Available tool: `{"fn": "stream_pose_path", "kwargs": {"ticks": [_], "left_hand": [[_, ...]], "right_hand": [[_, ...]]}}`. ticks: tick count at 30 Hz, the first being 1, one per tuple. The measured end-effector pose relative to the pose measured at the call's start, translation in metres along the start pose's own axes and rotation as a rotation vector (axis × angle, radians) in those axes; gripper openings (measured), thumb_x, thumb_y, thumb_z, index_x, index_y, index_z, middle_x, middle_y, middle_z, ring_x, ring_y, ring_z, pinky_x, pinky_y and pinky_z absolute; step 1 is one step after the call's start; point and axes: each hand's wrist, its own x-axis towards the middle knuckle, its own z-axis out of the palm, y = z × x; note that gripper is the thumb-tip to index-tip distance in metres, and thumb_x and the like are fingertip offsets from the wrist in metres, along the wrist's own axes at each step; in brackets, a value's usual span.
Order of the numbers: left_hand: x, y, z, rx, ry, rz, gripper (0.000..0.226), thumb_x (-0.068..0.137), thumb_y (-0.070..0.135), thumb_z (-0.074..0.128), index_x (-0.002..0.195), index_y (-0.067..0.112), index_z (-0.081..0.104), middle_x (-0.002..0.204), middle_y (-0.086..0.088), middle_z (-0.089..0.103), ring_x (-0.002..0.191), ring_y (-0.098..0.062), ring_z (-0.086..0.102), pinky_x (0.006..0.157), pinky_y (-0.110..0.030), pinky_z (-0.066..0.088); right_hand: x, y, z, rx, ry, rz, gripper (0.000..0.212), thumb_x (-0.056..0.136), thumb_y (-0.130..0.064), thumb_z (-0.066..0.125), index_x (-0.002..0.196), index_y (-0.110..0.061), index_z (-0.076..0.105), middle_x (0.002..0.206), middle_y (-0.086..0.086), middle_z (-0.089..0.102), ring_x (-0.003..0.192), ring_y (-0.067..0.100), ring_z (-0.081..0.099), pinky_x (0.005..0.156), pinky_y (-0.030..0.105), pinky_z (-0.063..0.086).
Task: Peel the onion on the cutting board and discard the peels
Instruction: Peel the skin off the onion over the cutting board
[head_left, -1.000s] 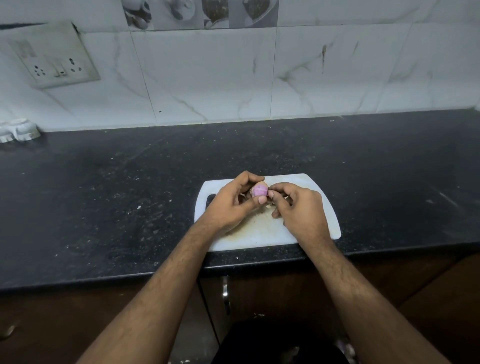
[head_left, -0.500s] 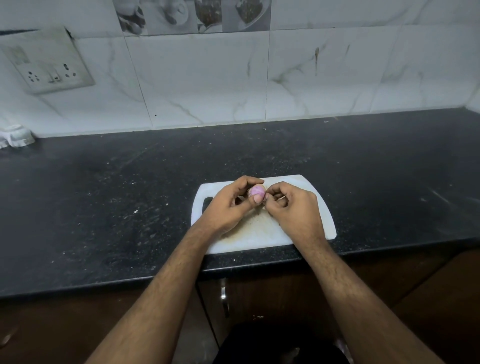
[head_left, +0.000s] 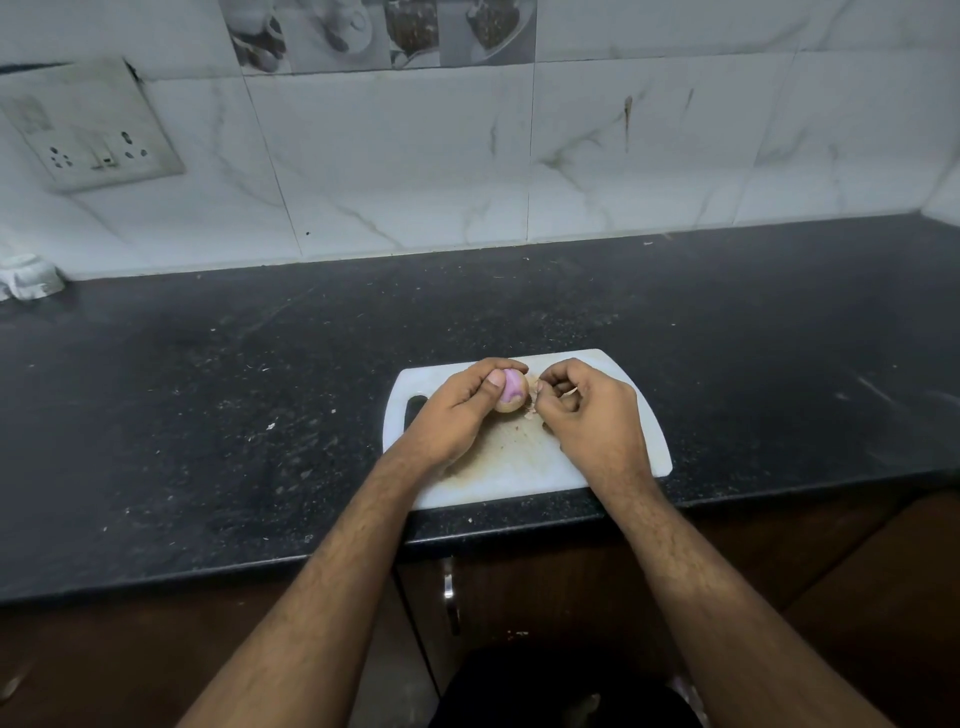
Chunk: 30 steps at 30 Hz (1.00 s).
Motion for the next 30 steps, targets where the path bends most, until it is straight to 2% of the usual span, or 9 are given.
{"fn": "stream_pose_path", "kwargs": {"ticks": [3, 7, 11, 13, 16, 18, 21, 24, 30], "left_hand": [[0.0002, -0.0014, -0.0009, 0.010, 0.047, -0.008, 0.028, 0.113, 0.030, 0.044, 0.120, 0.019, 0.068, 0.109, 0.009, 0.072, 0.098, 0.011, 0.063, 0.090, -0.011, 0.045], [0.0012, -0.0080, -0.0034, 0.025, 0.070, 0.000, 0.035, 0.107, 0.049, 0.044, 0.109, 0.024, 0.067, 0.109, 0.003, 0.073, 0.102, -0.004, 0.062, 0.100, -0.030, 0.047], [0.0001, -0.0040, -0.0016, 0.015, 0.074, 0.028, 0.032, 0.111, 0.040, 0.045, 0.106, 0.017, 0.066, 0.100, 0.015, 0.071, 0.096, 0.004, 0.062, 0.090, -0.017, 0.046], [-0.0004, -0.0027, -0.0005, 0.007, 0.072, 0.038, 0.030, 0.111, 0.038, 0.046, 0.105, 0.015, 0.066, 0.097, 0.017, 0.071, 0.093, 0.005, 0.063, 0.087, -0.014, 0.045], [-0.0005, -0.0018, -0.0002, 0.011, 0.055, 0.044, 0.031, 0.110, 0.039, 0.048, 0.104, 0.015, 0.065, 0.094, 0.019, 0.073, 0.092, 0.003, 0.064, 0.088, -0.019, 0.047], [0.0000, -0.0020, -0.0007, 0.001, 0.035, 0.057, 0.034, 0.109, 0.043, 0.049, 0.105, 0.013, 0.065, 0.098, 0.013, 0.075, 0.098, -0.005, 0.067, 0.096, -0.031, 0.052], [0.0006, -0.0024, -0.0015, 0.010, 0.016, 0.059, 0.038, 0.107, 0.049, 0.048, 0.106, 0.016, 0.068, 0.104, 0.004, 0.076, 0.106, -0.014, 0.069, 0.105, -0.045, 0.053], [0.0006, -0.0018, -0.0017, 0.021, 0.022, 0.041, 0.039, 0.105, 0.053, 0.046, 0.106, 0.023, 0.071, 0.104, 0.005, 0.075, 0.104, -0.011, 0.067, 0.104, -0.045, 0.051], [0.0003, -0.0012, -0.0013, 0.000, 0.025, 0.017, 0.040, 0.106, 0.051, 0.046, 0.106, 0.022, 0.072, 0.102, 0.004, 0.075, 0.101, -0.010, 0.067, 0.101, -0.040, 0.052]], "right_hand": [[-0.0001, -0.0004, 0.0004, 0.011, -0.010, 0.015, 0.016, 0.101, -0.026, 0.061, 0.094, -0.018, 0.073, 0.076, -0.005, 0.073, 0.059, 0.005, 0.069, 0.054, 0.014, 0.052], [-0.0010, -0.0023, -0.0001, 0.002, -0.033, 0.016, 0.036, 0.104, -0.039, 0.056, 0.082, -0.014, 0.071, 0.069, -0.001, 0.072, 0.055, 0.005, 0.067, 0.050, 0.009, 0.047], [0.0005, -0.0039, -0.0001, 0.006, -0.048, -0.012, 0.019, 0.096, -0.040, 0.069, 0.095, -0.020, 0.068, 0.080, -0.008, 0.071, 0.059, 0.006, 0.069, 0.058, 0.016, 0.053], [0.0008, -0.0039, -0.0001, 0.013, -0.071, -0.022, 0.022, 0.095, -0.041, 0.069, 0.109, -0.024, 0.069, 0.090, -0.011, 0.072, 0.063, 0.004, 0.070, 0.064, 0.019, 0.056], [-0.0001, -0.0040, -0.0004, 0.013, -0.100, -0.047, 0.021, 0.095, -0.036, 0.071, 0.112, -0.024, 0.074, 0.090, -0.014, 0.075, 0.066, -0.002, 0.069, 0.063, 0.015, 0.054], [-0.0008, -0.0040, -0.0009, 0.019, -0.099, -0.047, 0.019, 0.094, -0.033, 0.072, 0.111, -0.023, 0.076, 0.087, -0.014, 0.075, 0.064, -0.003, 0.069, 0.060, 0.013, 0.053], [-0.0020, -0.0037, -0.0017, 0.031, -0.094, -0.042, 0.019, 0.093, -0.034, 0.073, 0.108, -0.024, 0.078, 0.083, -0.015, 0.075, 0.057, 0.003, 0.069, 0.064, 0.021, 0.059], [-0.0032, -0.0040, -0.0027, 0.044, -0.095, -0.041, 0.017, 0.093, -0.034, 0.073, 0.106, -0.026, 0.079, 0.082, -0.017, 0.076, 0.054, 0.005, 0.069, 0.068, 0.027, 0.061], [-0.0038, -0.0043, -0.0021, 0.039, -0.107, -0.065, 0.018, 0.094, -0.033, 0.071, 0.109, -0.026, 0.079, 0.082, -0.017, 0.075, 0.055, 0.005, 0.068, 0.065, 0.023, 0.060]]}}
